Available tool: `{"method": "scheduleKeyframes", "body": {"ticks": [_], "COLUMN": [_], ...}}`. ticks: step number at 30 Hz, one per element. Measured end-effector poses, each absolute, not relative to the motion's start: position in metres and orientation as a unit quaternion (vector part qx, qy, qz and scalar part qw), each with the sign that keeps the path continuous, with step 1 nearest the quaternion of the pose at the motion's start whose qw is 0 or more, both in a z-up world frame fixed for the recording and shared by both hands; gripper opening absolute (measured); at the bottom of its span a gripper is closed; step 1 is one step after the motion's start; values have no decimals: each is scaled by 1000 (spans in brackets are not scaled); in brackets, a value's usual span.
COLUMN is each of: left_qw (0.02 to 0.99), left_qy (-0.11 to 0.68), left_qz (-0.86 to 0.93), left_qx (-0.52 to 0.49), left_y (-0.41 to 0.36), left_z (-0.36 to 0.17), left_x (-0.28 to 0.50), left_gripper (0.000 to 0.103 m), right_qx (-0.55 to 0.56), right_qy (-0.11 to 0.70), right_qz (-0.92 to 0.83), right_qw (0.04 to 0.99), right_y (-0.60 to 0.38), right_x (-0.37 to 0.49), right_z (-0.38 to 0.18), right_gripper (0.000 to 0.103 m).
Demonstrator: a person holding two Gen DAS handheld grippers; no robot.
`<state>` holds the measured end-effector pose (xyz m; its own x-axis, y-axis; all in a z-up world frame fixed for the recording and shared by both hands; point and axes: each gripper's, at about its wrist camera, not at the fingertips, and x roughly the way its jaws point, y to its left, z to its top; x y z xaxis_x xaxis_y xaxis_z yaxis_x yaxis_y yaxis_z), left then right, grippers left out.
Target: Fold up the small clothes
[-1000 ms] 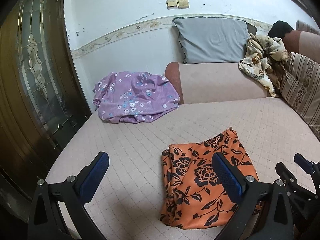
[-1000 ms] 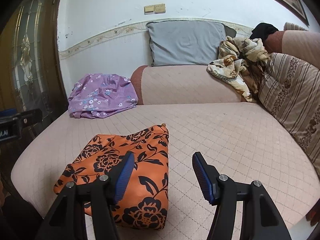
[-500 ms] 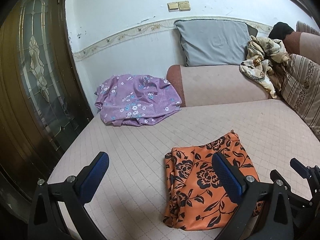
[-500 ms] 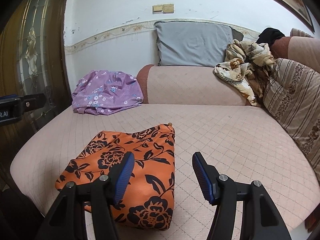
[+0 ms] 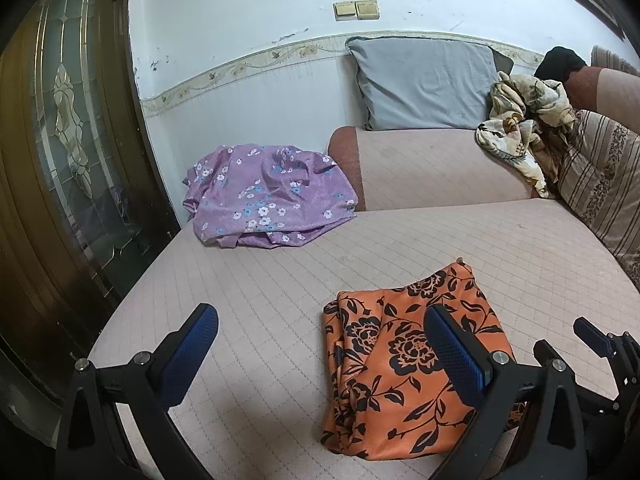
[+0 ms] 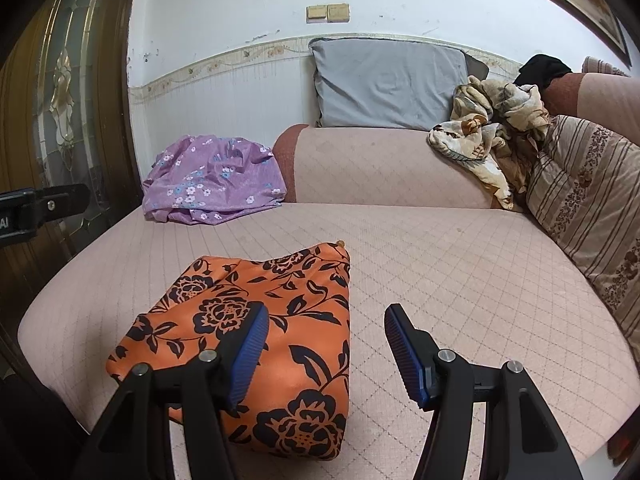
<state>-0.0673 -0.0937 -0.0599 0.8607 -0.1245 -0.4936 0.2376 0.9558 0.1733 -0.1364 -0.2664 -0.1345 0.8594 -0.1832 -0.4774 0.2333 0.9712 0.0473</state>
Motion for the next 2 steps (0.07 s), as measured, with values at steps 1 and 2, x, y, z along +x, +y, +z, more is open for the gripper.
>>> {"method": "scheduleKeyframes", "body": {"ticks": [1,2], "left_qw": [958,958], "left_qy": [245,245], "left_qz": [-97,-100], "left_qx": [115,113], "left_y": [-93,-93], "left_z": [-60,-61], "left_x": [-66,-64], "left_gripper": [102,102], "right_qx": [54,58], "right_qy": [243,243], "right_qz": [-108,-110], "right_qw": [963,962], "right_y": [-267,-269], "right_x": [-136,-136], "right_z": [-135,-135], "right_gripper": [64,64]}}
